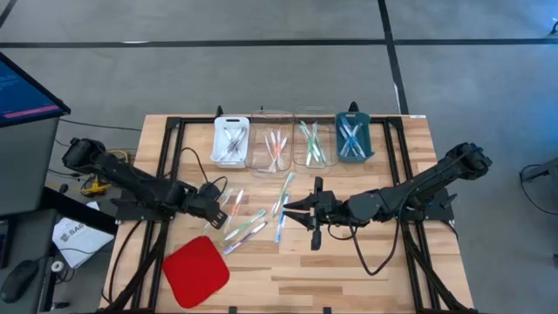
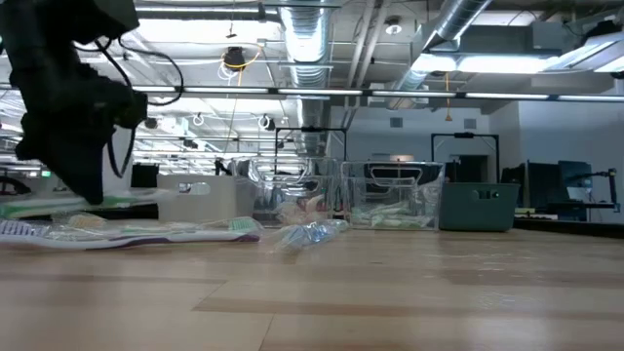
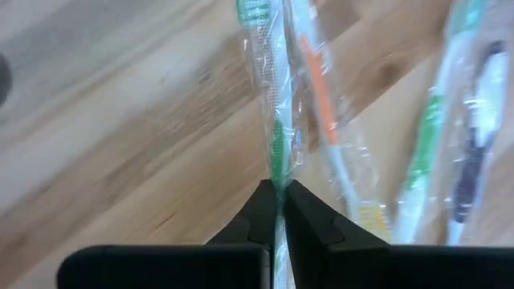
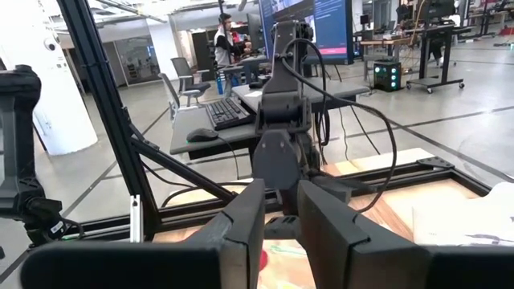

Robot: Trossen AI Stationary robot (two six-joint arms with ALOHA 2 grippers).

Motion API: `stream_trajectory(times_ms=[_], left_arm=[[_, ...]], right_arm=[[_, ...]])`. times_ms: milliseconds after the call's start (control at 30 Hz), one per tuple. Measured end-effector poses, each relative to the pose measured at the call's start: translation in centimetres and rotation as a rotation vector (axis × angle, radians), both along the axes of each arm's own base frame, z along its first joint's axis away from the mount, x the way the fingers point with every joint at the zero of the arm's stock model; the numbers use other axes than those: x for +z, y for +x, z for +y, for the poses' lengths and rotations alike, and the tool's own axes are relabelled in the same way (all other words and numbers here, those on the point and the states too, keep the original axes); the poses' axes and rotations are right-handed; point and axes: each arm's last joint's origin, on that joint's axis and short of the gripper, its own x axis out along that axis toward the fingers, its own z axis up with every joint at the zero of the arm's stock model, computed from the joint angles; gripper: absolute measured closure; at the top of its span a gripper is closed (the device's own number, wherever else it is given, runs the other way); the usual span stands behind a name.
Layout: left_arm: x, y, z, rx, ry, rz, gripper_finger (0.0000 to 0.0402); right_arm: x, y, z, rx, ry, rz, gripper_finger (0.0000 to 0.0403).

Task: Pick & Place Toothbrushes
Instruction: Put the green toothbrush into the right transparent bin

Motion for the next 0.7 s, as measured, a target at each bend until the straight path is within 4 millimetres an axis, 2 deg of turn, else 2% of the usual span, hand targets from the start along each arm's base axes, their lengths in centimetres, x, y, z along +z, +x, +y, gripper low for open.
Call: stream_trajectory(times_ms=[333,700], left_arm=[[2.0,0.5,0.0,-0.083,0.046,-0.197,0.0397],[4.8,2.8,-0.8,-0.243,0.124,-0.554,0.0397]], right_arm=[[0.0,0.0,0.0,0.0,0.0,-0.001,0.033],[0.0,0.0,0.0,0.0,0.001,-0.002,0.033]])
